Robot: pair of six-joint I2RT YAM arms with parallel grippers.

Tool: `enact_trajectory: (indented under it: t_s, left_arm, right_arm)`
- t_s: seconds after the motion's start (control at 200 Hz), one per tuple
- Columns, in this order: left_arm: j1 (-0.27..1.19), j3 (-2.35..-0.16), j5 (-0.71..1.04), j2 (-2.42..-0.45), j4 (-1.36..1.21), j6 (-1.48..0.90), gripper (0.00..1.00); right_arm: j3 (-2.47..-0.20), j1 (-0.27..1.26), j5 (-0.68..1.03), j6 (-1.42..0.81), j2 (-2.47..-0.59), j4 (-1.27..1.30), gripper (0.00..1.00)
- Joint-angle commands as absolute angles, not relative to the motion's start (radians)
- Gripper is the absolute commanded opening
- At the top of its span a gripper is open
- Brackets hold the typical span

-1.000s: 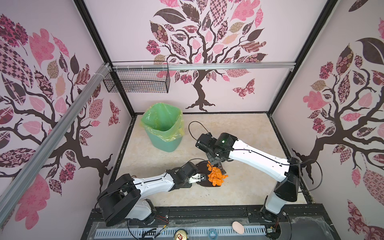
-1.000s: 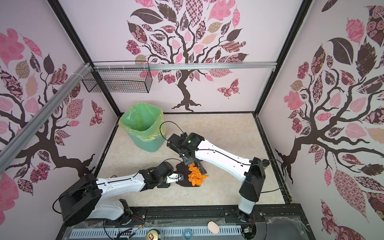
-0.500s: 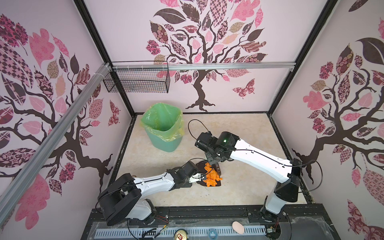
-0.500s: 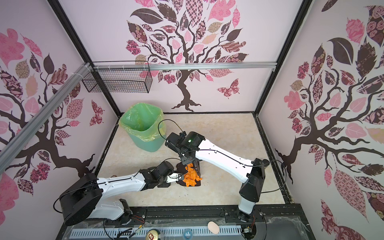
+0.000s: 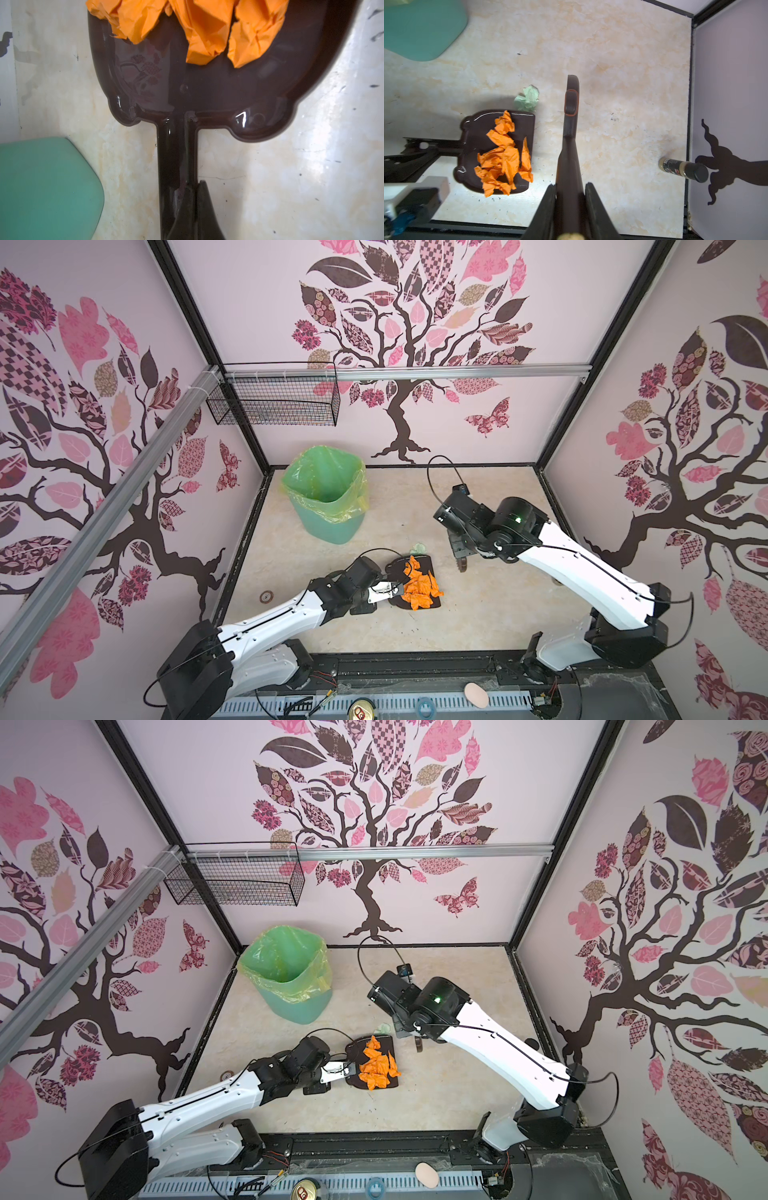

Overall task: Sweep away the paper scraps from the table
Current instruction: 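Push the orange scraps onto the dustpan with the right gripper's brush, then lift and carry the loaded dustpan with the left gripper over the green bin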

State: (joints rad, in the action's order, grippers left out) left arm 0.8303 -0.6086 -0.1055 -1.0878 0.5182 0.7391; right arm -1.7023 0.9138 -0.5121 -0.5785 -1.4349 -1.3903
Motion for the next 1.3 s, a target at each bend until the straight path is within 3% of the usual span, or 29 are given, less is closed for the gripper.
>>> enact_trajectory:
  t_s: [0.0,0.46,0.815,1.295]
  left_arm:
    - [0.814,-0.713,-0.052,-1.027,0.654,0.740,0.00]
    - [0.721,-1.082,-0.047,-0.945,1.122,0.888,0.00]
    - [0.416,-1.409,0.147,-1.062,1.328,1.037,0.00]
    - [0.099,-1.765,0.278,-1.292,1.531,1.243,0.00]
  right_arm:
    - [-1.644,0.890,-0.532,-0.559,-1.398,-1.380,0.00]
    - [-1.496,0.804,-0.486,-0.483,-1.350,-1.255,0.00]
    - [-1.450,0.789,-0.465,-0.453,-1.331,-1.210,0.00]
    - [-1.431,0.778,-0.447,-0.424,-1.326,-1.187,0.00]
